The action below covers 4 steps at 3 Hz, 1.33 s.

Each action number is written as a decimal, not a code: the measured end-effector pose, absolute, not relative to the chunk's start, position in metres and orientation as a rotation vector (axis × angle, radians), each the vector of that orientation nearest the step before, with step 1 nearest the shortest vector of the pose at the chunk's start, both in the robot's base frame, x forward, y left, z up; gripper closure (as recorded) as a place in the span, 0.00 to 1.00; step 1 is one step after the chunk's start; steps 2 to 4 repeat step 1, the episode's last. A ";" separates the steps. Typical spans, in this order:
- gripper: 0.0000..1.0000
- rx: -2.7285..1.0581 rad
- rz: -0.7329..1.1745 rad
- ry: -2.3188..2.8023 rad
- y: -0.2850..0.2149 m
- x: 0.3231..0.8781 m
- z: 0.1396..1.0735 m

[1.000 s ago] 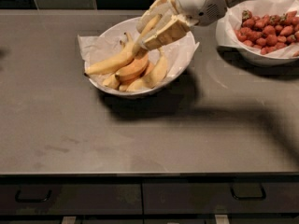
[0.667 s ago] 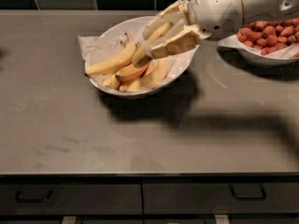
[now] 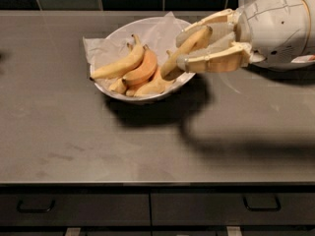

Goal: Pick banana from white bowl

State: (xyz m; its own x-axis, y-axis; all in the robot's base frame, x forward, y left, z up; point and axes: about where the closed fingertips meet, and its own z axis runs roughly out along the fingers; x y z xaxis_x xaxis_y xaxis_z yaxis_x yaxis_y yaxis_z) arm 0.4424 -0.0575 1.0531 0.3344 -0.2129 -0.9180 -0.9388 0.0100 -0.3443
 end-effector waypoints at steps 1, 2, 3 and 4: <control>1.00 -1.466 0.804 1.112 -0.059 0.442 1.054; 1.00 -1.466 0.804 1.112 -0.059 0.442 1.054; 1.00 -1.466 0.804 1.112 -0.059 0.442 1.054; 1.00 -1.466 0.804 1.112 -0.059 0.442 1.054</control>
Offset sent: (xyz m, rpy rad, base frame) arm 0.0000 0.0000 0.0000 0.0000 0.0000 0.0000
